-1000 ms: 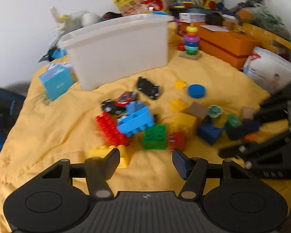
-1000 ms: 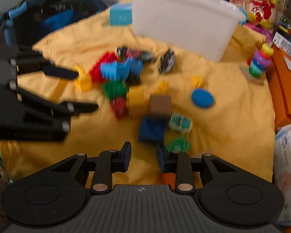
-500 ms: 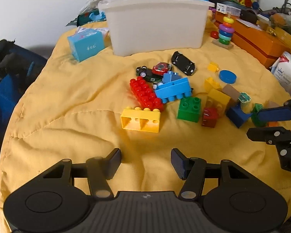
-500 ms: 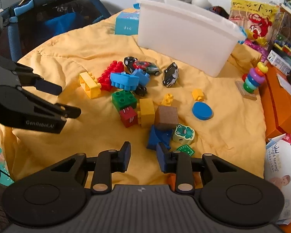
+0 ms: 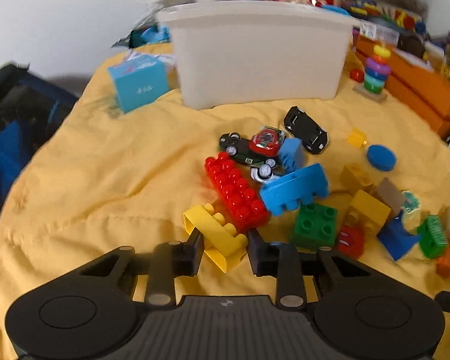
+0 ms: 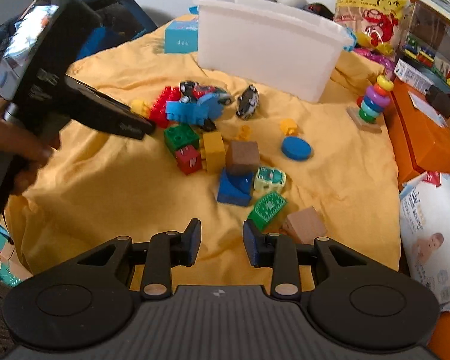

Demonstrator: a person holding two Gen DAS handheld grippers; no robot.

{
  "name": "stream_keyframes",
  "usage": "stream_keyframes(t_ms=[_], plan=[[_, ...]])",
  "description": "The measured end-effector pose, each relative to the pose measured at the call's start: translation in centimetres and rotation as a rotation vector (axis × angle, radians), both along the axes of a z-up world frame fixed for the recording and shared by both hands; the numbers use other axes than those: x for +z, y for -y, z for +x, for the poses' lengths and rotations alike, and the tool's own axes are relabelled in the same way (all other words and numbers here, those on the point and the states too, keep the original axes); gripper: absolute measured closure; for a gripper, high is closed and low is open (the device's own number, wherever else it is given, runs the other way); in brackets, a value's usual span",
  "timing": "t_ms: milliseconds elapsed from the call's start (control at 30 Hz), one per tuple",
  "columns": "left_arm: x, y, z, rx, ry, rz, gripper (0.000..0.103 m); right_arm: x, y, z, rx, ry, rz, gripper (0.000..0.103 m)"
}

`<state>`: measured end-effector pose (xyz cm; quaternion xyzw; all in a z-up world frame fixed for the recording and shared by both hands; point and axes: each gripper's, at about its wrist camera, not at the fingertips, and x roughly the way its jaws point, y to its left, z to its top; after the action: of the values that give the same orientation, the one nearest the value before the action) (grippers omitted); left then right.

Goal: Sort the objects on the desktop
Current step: 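Grasp the yellow Lego brick with the left tool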

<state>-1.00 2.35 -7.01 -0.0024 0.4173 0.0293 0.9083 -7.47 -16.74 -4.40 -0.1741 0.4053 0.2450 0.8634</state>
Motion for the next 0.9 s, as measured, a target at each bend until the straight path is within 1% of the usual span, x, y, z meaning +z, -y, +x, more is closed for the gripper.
stream_keyframes(t_ms=[67,167,200,233,300,400,433,467,500,533,567,600,633,700,767,867,900], plan=[[0.4,-0.6,-1.7,-0.002,0.009,-0.103,0.069,0.0,0.1,0.1,0.008,0.000,-0.016,0.068],[0.4,-0.4,-4.4,-0.023,0.003,-0.248,0.069,0.2,0.0,0.6,0.028,0.005,-0.035,0.068],[0.2,-0.5,-5.2,-0.029,-0.002,-0.328,0.069,0.3,-0.1,0.8,0.038,0.005,-0.036,0.068],[-0.2,-0.8,-5.6,-0.037,-0.012,-0.438,0.069,0.3,-0.2,1.1,0.049,0.007,-0.037,0.068],[-0.9,-1.3,-5.7,-0.049,-0.030,-0.605,0.069,0.4,-0.6,1.5,0.077,0.018,-0.046,0.068],[-2.0,-1.6,-5.7,-0.031,-0.041,-0.685,0.068,0.7,-1.4,2.3,0.119,0.021,-0.050,0.068],[-1.9,-1.8,-5.7,-0.015,-0.035,-0.691,0.067,0.9,-1.6,2.4,0.128,0.027,-0.045,0.068],[-1.8,-1.8,-5.7,-0.008,-0.029,-0.676,0.061,1.0,-1.8,2.5,0.135,0.034,-0.040,0.067],[-1.4,-1.6,-5.7,0.007,-0.024,-0.618,0.059,1.1,-2.0,2.6,0.141,0.038,-0.038,0.066],[-1.0,-1.2,-5.7,0.022,-0.017,-0.535,0.058,1.1,-2.1,2.6,0.147,0.038,-0.035,0.066],[-0.7,-0.7,-5.8,0.025,-0.011,-0.435,0.058,1.1,-2.3,2.7,0.154,0.038,-0.031,0.066],[-0.6,-0.4,-6.0,0.017,-0.008,-0.362,0.058,1.0,-2.4,2.7,0.162,0.037,-0.027,0.065],[-0.3,0.1,-6.1,0.003,-0.004,-0.296,0.058,0.9,-2.5,2.8,0.165,0.036,-0.024,0.065],[0.1,0.7,-6.2,-0.021,-0.004,-0.205,0.057,0.8,-2.6,2.9,0.165,0.034,-0.014,0.065],[0.5,0.9,-6.4,-0.054,0.008,-0.146,0.057,0.8,-2.6,3.1,0.159,0.031,-0.001,0.065],[1.7,1.6,-7.0,-0.117,0.025,-0.086,0.056,0.9,-2.5,3.3,0.144,0.047,0.013,0.065],[2.2,1.9,-7.4,-0.141,0.033,-0.055,0.056,0.9,-2.5,3.3,0.141,0.049,0.015,0.064]])
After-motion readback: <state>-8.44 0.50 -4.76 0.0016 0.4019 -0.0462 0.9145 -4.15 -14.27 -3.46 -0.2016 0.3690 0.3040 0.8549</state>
